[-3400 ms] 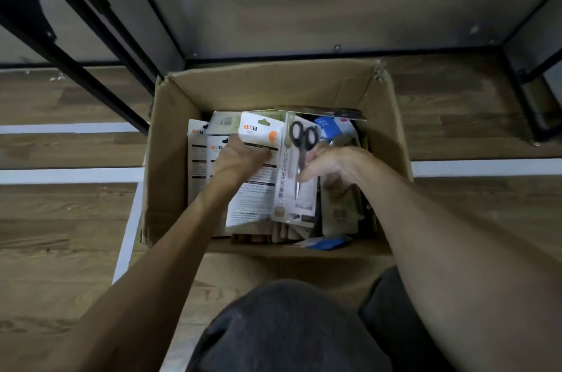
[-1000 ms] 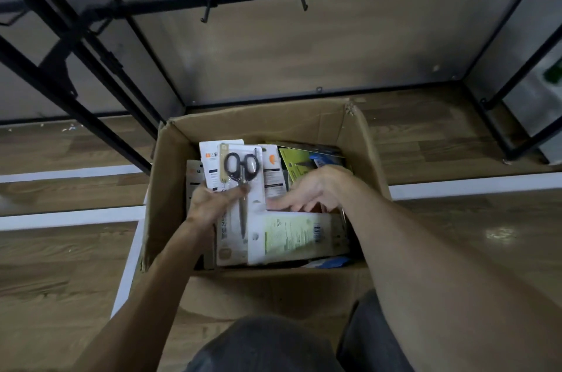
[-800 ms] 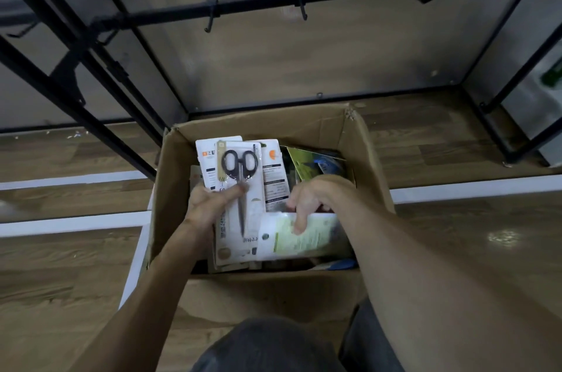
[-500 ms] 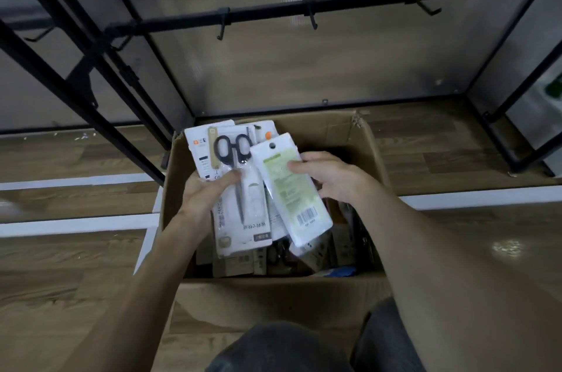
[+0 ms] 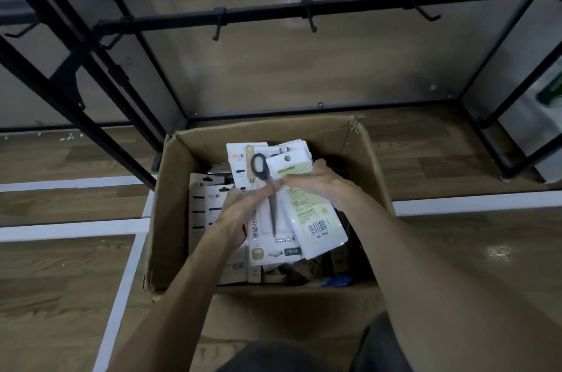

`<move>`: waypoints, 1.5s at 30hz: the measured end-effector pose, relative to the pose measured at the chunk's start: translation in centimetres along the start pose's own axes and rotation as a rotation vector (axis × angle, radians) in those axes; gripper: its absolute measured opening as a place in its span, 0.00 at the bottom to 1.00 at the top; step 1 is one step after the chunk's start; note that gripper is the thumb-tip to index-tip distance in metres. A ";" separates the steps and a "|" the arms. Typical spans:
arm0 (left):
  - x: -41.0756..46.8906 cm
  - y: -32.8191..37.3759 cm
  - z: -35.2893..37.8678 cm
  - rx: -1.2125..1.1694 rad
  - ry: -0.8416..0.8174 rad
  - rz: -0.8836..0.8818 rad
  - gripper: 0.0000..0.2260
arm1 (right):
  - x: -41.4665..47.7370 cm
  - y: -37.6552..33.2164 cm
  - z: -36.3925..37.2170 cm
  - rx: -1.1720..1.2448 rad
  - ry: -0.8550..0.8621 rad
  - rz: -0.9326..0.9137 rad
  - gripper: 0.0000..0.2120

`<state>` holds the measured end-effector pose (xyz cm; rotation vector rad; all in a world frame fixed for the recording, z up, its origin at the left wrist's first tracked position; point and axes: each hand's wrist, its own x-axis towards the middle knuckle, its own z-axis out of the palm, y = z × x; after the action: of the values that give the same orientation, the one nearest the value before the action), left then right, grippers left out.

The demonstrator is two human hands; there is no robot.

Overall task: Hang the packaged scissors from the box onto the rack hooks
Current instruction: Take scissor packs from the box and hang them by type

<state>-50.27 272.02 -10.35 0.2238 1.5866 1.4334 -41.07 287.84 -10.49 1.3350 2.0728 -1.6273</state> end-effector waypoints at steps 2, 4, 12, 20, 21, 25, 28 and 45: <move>0.2 -0.4 -0.1 -0.021 0.028 -0.019 0.15 | 0.6 0.0 0.2 0.011 -0.012 -0.069 0.33; 0.4 -0.8 -0.2 -0.056 0.053 -0.049 0.13 | 0.8 0.0 0.3 0.041 -0.052 -0.105 0.28; 0.7 -1.0 -0.7 -0.169 0.048 -0.062 0.17 | 1.9 -0.2 1.3 0.106 -0.108 -0.016 0.48; 3.3 -0.9 -0.5 -0.048 0.064 0.045 0.29 | 3.5 -0.1 2.7 0.281 -0.288 -0.024 0.29; 3.4 -1.2 -0.7 -0.045 0.035 0.045 0.23 | 3.7 0.2 2.6 0.308 -0.262 -0.016 0.34; 4.2 -1.8 -1.3 -0.081 0.046 0.014 0.15 | 3.7 0.4 2.4 0.286 -0.123 0.010 0.41; 3.9 -1.1 -1.5 -0.094 0.103 -0.007 0.16 | 2.8 -0.9 2.0 0.187 -0.041 -0.058 0.35; -19.9 33.8 3.4 0.099 0.181 -0.006 0.21 | -27.2 -25.7 -12.1 -0.011 -0.045 -0.205 0.17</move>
<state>-52.07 270.82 28.93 0.1499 1.8058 1.4044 -39.78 283.96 28.64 1.1030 2.2516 -1.7033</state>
